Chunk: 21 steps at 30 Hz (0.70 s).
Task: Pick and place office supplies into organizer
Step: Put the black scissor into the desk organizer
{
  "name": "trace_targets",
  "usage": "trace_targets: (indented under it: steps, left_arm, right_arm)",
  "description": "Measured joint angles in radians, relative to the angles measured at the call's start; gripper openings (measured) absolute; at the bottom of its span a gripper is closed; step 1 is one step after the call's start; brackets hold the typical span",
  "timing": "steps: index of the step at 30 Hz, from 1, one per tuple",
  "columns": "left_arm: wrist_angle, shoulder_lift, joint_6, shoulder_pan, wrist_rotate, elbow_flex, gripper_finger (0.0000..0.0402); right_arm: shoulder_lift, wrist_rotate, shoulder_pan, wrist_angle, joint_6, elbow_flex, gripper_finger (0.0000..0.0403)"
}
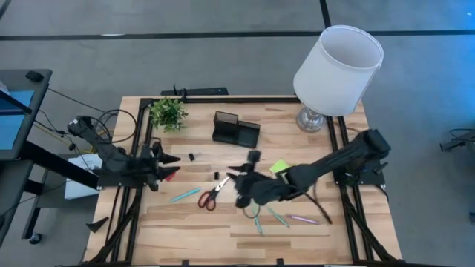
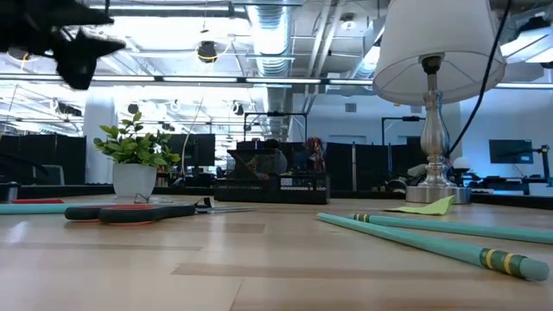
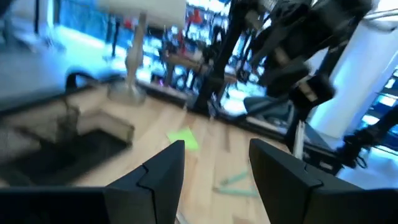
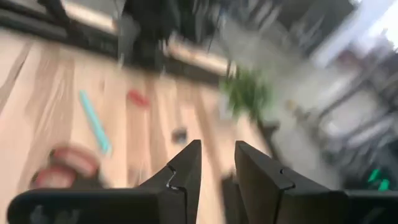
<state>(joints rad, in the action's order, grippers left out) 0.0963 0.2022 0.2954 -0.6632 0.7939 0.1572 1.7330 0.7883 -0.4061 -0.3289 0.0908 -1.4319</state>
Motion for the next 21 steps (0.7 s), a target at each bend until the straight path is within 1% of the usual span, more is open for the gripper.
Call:
trace_targets:
  steps: [3, 6, 8, 11, 12, 13, 15, 17, 18, 19, 21]
  left_arm:
    - [-0.015, 0.019, -0.065, 0.001, 0.042, 0.046, 0.0178]
    - [-0.061, 0.052, -0.105, 0.002, 0.058, 0.082, 0.0178]
    - [-0.061, 0.091, -0.126, 0.002, 0.059, 0.095, 0.0178]
    - [-0.061, 0.156, -0.149, 0.002, 0.072, 0.118, 0.0178]
    - [-0.062, 0.178, -0.153, 0.002, 0.087, 0.129, 0.0178]
    - [-0.063, 0.197, -0.153, 0.005, 0.107, 0.143, 0.0178]
    - [-0.062, 0.227, -0.149, 0.016, 0.136, 0.183, 0.0178]
    - [-0.062, 0.244, -0.142, 0.032, 0.137, 0.227, 0.0178]
    - [-0.059, 0.251, -0.141, 0.041, 0.134, 0.252, 0.0178]
    - [-0.059, 0.257, -0.141, 0.049, 0.131, 0.273, 0.0178]
    - [-0.066, 0.268, -0.145, 0.062, 0.118, 0.309, 0.0178]
  right_arm:
    - [-0.057, 0.0, 0.011, -0.241, -0.198, 0.0, 0.0093]
    - [-0.095, -0.001, 0.024, -0.422, -0.345, 0.0, 0.0093]
    - [-0.1, 0.0, 0.025, -0.517, -0.388, 0.0, 0.0093]
    - [-0.093, -0.021, 0.023, -0.58, -0.4, 0.001, 0.0093]
    - [-0.093, -0.054, 0.024, -0.599, -0.373, 0.001, 0.0093]
    - [-0.093, -0.114, 0.03, -0.613, -0.329, 0.001, 0.0093]
    - [-0.099, -0.275, 0.049, -0.632, -0.233, 0.002, 0.0093]
    - [-0.142, -0.414, 0.078, -0.657, -0.168, 0.003, 0.0093]
    - [-0.175, -0.452, 0.096, -0.666, -0.151, -0.002, 0.0093]
    - [-0.216, -0.464, 0.115, -0.678, -0.149, -0.007, 0.0093]
    - [-0.305, -0.46, 0.152, -0.717, -0.146, -0.007, 0.0093]
